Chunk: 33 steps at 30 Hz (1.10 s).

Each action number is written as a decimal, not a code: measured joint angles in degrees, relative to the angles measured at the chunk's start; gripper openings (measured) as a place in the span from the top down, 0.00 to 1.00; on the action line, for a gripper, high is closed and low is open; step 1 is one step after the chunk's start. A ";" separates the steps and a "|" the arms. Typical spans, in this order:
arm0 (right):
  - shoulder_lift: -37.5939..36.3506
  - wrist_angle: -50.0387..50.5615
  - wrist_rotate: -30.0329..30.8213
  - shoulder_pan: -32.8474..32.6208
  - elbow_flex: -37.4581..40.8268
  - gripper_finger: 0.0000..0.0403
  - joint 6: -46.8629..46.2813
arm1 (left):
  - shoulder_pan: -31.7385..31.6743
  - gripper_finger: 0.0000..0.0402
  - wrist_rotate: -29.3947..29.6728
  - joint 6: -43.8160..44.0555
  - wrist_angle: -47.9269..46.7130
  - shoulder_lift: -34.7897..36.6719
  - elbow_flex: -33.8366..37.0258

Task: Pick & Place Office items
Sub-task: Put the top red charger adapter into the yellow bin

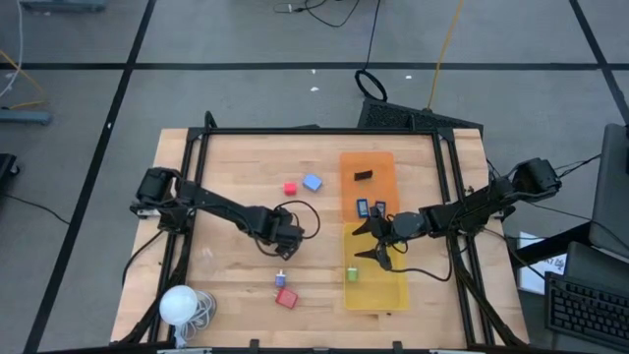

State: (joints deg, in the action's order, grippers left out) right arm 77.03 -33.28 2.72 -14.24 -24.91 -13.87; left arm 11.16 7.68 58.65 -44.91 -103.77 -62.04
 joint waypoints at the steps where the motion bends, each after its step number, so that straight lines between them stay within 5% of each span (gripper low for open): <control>1: 0.00 0.00 0.00 0.00 0.00 0.25 0.02 | 0.20 0.26 -0.20 -0.15 0.12 0.00 0.00; 9: 0.00 0.00 0.00 0.00 0.00 0.25 0.00 | 0.30 0.34 0.60 -1.37 -0.41 0.00 0.02; 22: 0.00 -0.37 0.02 0.00 0.00 0.25 0.01 | 0.48 0.68 4.27 -4.99 1.95 0.02 0.04; 33: 0.00 -4.26 0.39 0.90 0.00 0.25 1.53 | 0.50 0.70 7.94 -12.14 5.70 6.57 -0.26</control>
State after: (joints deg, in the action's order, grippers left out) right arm 77.03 -37.54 3.11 -13.34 -24.91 -12.34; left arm 11.66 15.61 46.50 -39.21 -97.20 -62.30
